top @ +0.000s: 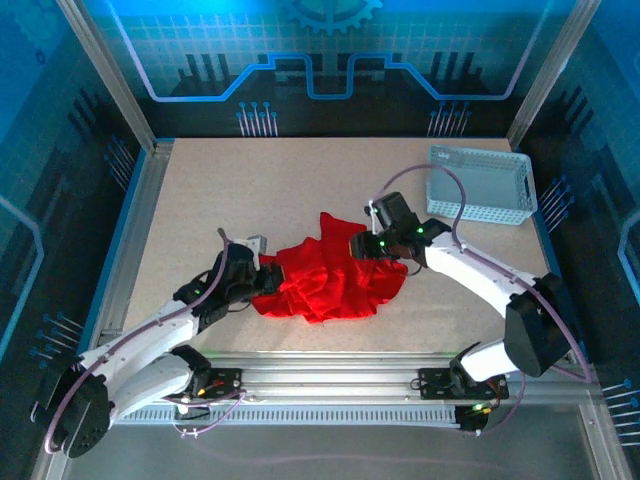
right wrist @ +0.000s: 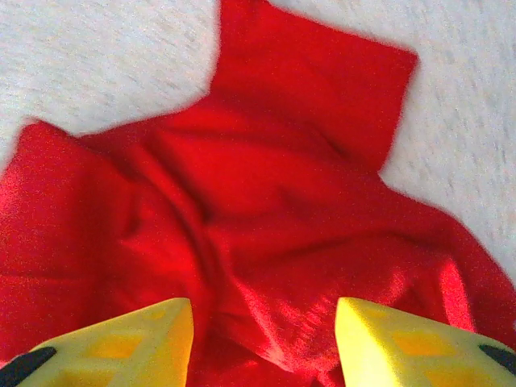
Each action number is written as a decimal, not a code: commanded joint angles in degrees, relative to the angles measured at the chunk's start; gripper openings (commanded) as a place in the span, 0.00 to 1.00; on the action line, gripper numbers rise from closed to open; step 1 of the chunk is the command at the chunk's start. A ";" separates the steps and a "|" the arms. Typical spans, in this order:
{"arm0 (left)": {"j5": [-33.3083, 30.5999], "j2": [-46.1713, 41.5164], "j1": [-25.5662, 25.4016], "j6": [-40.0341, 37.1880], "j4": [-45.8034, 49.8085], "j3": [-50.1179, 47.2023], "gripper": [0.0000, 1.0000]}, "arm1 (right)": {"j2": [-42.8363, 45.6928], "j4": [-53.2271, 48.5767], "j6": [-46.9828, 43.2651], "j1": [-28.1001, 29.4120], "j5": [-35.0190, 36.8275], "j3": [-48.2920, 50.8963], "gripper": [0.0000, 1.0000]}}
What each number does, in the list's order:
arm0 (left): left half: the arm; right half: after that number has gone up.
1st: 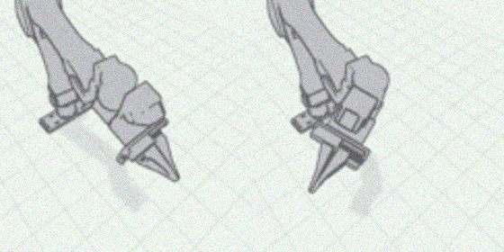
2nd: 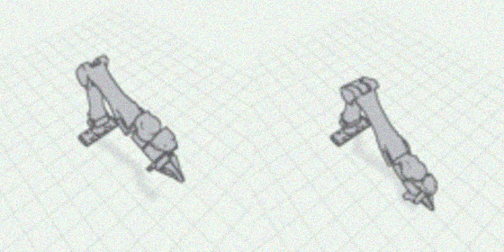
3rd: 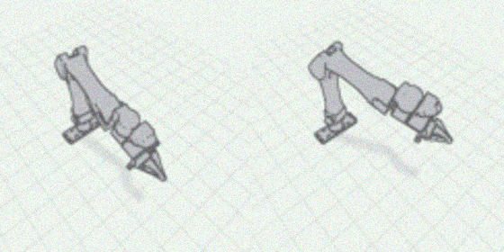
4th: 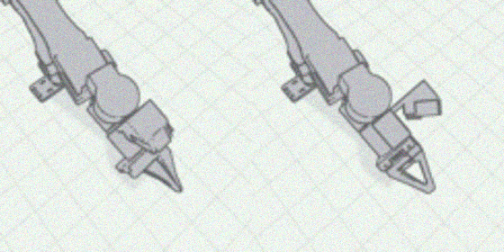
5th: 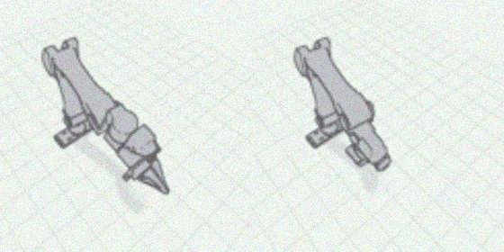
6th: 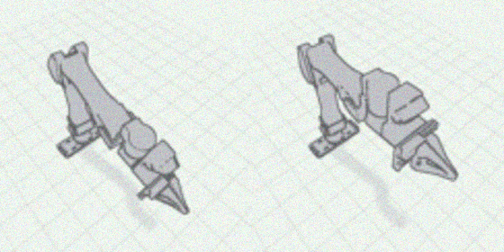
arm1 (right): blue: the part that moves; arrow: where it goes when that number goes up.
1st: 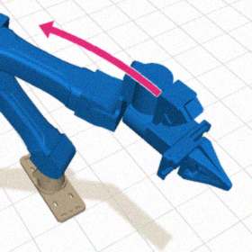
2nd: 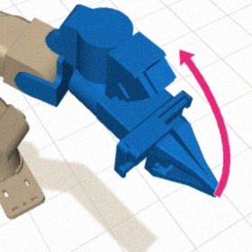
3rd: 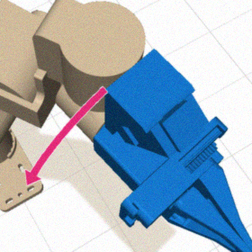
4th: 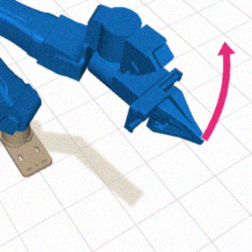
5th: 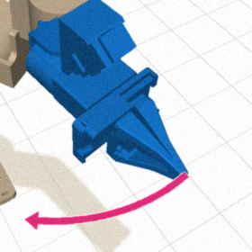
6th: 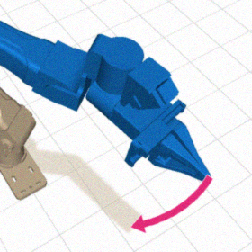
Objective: Fold the inside-out t-shirt
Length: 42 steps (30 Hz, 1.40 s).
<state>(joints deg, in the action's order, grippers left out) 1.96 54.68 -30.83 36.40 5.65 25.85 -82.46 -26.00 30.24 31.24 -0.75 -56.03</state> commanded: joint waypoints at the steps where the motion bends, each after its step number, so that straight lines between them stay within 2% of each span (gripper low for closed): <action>1: 1.41 -0.53 0.57 2.12 -1.77 -2.10 0.00 | 0.04 2.76 5.01 -1.18 -2.54 3.02 0.50; 6: 0.48 -1.92 0.58 2.97 -2.73 -3.81 0.00 | -0.25 5.37 5.08 -0.72 -3.52 3.84 0.54; 11: -3.18 -6.22 0.68 3.84 -0.02 -5.40 0.00 | -2.15 -0.45 7.81 -1.87 3.17 3.02 0.58; 14: -3.04 -7.35 0.68 4.93 -0.02 -7.20 0.00 | -2.79 3.19 9.01 -3.55 -0.20 5.31 0.57; 18: -2.66 -7.57 0.70 5.95 -0.25 -8.61 0.00 | -3.80 6.40 8.48 -2.62 -3.60 6.20 0.54; 22: -3.09 -7.56 0.78 5.88 -0.36 -8.79 0.00 | -4.69 6.82 7.91 -2.32 -4.11 5.16 0.42; 28: -2.15 -7.73 1.30 5.09 -1.55 -8.27 0.00 | -2.29 2.63 4.89 -4.73 -0.79 1.91 0.01; 33: -0.24 -8.10 1.03 7.38 -2.70 -10.95 0.00 | 3.37 -4.57 -1.15 -10.83 5.82 -0.28 0.00; 36: 0.41 -7.91 0.42 9.15 -4.72 -13.74 0.00 | 3.04 -7.05 -3.72 -14.03 7.17 -0.85 0.00; 39: 1.51 -6.50 -1.20 10.09 -8.14 -15.32 0.01 | 1.55 -7.94 -4.58 -14.98 7.84 -0.78 0.00; 42: 1.39 -4.56 -4.42 10.04 -10.76 -14.83 0.02 | 0.47 -10.38 -4.25 -15.43 12.59 -1.59 0.00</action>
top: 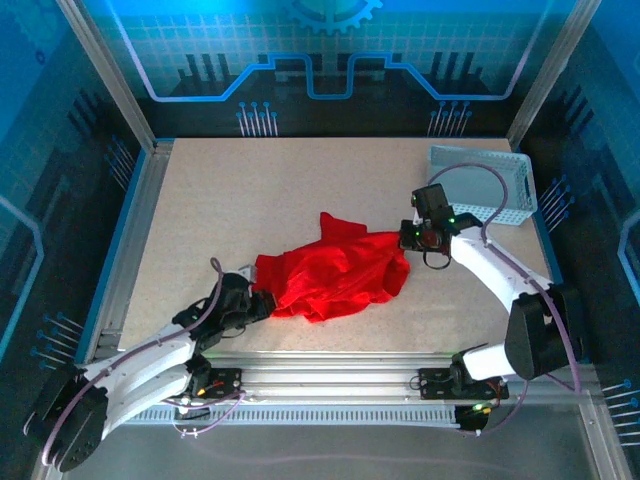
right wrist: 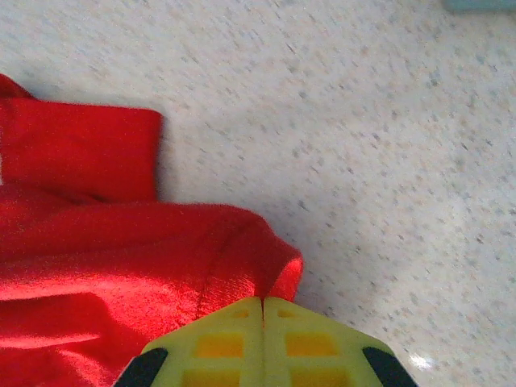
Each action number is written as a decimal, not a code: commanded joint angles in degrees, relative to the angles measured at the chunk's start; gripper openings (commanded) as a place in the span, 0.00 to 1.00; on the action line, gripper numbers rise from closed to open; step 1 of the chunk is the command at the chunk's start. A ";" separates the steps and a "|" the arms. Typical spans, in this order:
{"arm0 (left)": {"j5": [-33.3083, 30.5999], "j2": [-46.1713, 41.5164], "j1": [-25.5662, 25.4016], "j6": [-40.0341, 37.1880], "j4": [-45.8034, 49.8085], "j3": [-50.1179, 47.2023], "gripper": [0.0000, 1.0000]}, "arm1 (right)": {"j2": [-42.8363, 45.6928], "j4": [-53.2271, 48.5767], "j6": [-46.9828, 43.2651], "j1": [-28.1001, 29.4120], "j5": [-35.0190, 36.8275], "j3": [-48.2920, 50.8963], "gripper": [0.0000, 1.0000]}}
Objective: Fold the inside-out t-shirt
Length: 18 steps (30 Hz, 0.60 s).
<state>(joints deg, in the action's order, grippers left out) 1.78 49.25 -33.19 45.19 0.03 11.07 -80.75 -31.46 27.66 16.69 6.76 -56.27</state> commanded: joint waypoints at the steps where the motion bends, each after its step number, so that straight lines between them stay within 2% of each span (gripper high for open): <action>1: 1.32 1.46 -3.44 1.14 -6.00 0.28 0.02 | -1.19 -6.09 -1.21 -1.59 6.89 -1.82 0.00; 7: -0.43 2.97 -7.30 0.43 -6.00 1.36 0.02 | -0.69 -8.79 0.70 -9.41 7.18 -3.35 0.00; 10: -1.22 2.62 -8.05 0.34 -4.22 1.15 0.09 | -2.64 -9.40 -1.04 -9.80 6.66 -5.26 0.00; 12: -1.54 1.35 -8.03 0.34 -2.14 1.22 0.15 | -3.32 -9.49 -2.24 -8.99 6.24 -6.34 0.24; 14: -3.12 -1.60 -7.94 0.47 0.79 1.26 0.27 | -2.47 -9.32 -3.76 -7.73 6.39 -6.82 0.41; 15: -4.86 -3.60 -7.97 0.61 3.27 1.52 0.32 | -1.56 -9.42 -4.51 -6.74 7.13 -7.01 0.46; 18: -8.95 -10.30 -7.13 0.75 9.87 1.81 0.43 | 2.61 -9.67 -7.51 -2.03 9.93 -7.82 0.51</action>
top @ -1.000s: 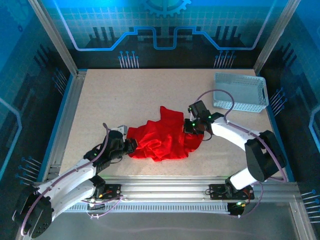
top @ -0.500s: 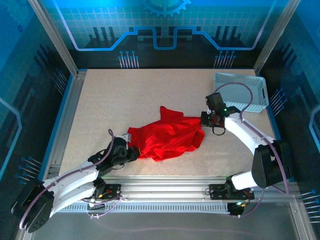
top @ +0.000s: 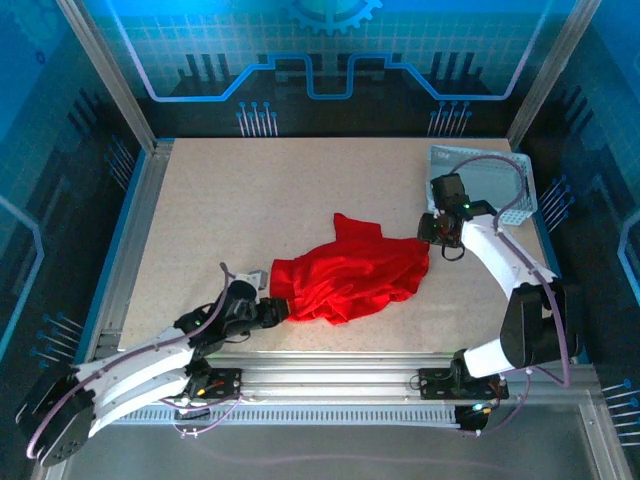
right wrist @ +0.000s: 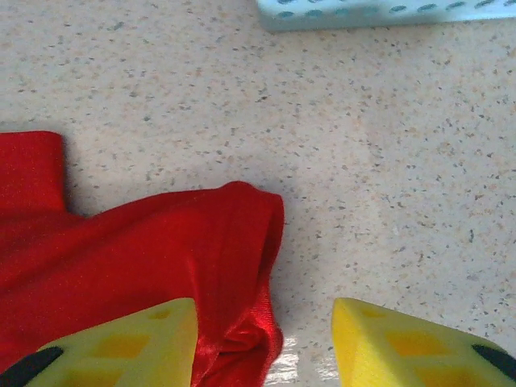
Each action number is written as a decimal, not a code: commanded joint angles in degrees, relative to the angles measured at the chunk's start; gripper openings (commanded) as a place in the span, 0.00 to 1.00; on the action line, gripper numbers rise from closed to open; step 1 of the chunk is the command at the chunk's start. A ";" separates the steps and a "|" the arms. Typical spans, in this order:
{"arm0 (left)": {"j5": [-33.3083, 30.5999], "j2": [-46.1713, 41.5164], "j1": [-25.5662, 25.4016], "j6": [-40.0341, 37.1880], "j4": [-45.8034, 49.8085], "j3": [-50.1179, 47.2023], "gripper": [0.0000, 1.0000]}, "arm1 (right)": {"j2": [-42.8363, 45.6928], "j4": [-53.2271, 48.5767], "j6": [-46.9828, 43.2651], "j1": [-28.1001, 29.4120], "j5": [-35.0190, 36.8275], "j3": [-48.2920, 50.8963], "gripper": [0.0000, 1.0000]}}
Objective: Fold the inside-out t-shirt
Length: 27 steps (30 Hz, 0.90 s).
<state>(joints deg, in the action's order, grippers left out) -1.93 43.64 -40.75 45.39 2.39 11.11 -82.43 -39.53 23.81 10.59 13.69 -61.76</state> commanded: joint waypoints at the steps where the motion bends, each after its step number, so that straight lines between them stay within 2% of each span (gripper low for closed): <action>1: -5.99 -6.30 1.31 0.77 9.62 2.10 0.46 | 5.60 -1.63 -4.72 6.33 4.03 -2.61 0.52; 4: -5.81 -9.15 6.83 0.58 14.72 3.78 0.48 | 9.28 1.10 -12.24 15.43 0.38 -3.25 0.50; 6: -4.40 -8.72 12.68 0.41 17.14 5.59 0.48 | 9.32 2.83 -18.90 23.69 -5.34 -3.97 0.51; 7: -3.18 -8.19 14.97 0.28 17.38 6.13 0.48 | 8.68 3.51 -20.80 27.27 -5.85 -4.19 0.52; 9: -0.88 -6.41 20.54 0.32 17.22 7.44 0.48 | 5.19 4.28 -23.73 33.34 -7.41 -5.62 0.53; 14: 3.51 -1.50 31.66 1.54 17.36 10.43 0.47 | -5.60 4.37 -29.31 42.69 -10.83 -10.54 0.56; 18: 6.39 -0.24 38.08 1.23 16.32 10.89 0.48 | -13.93 2.89 -33.51 47.79 -12.78 -16.51 0.56; 27: 11.08 0.85 44.85 -0.56 15.77 9.60 0.49 | -28.36 -5.47 -39.56 51.37 -13.96 -26.15 0.47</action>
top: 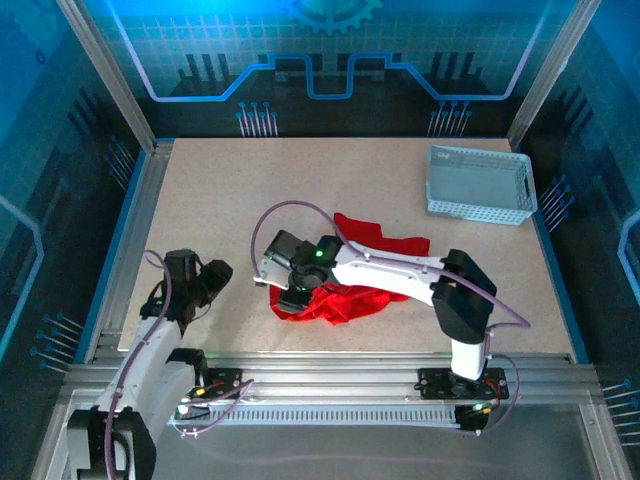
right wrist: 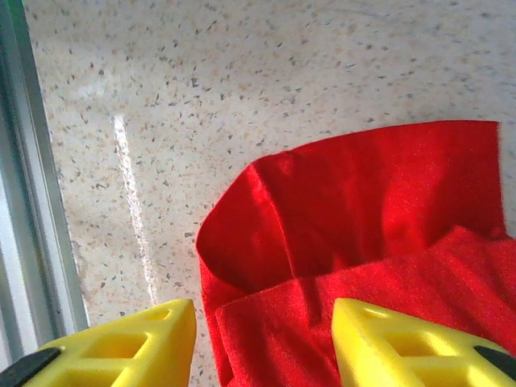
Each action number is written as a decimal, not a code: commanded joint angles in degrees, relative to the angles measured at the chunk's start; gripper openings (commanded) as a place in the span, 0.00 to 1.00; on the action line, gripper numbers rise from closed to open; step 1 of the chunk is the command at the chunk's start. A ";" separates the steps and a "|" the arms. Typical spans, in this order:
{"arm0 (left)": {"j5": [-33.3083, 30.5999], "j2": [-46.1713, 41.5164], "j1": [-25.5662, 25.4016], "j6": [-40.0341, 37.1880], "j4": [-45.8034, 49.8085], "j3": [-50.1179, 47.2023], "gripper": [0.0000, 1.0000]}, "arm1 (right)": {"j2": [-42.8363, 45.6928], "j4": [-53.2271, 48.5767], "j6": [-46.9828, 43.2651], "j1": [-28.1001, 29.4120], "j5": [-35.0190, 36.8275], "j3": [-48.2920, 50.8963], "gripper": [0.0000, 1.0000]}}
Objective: Fold the inside-out t-shirt
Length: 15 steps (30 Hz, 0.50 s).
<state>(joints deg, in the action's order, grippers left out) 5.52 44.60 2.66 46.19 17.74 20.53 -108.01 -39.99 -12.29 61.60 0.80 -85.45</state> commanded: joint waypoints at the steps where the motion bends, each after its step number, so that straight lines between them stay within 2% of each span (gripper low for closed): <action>1: 4.02 0.02 1.72 -1.37 0.14 -0.09 0.49 | -3.57 -5.54 -3.76 0.36 -0.97 -3.03 0.47; 6: 5.17 0.49 2.19 -1.21 -1.05 -0.99 0.49 | -8.16 -8.96 -4.70 0.30 -0.69 -6.89 0.46; 15: 5.94 0.75 2.45 -1.63 -1.52 -1.37 0.50 | -11.34 -9.19 -5.45 -0.33 3.38 -7.02 0.42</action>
<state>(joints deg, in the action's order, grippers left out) 9.58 45.17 4.45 46.15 17.26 19.97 -117.91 -47.18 -16.45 61.54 2.20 -91.26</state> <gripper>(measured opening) 0.498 0.430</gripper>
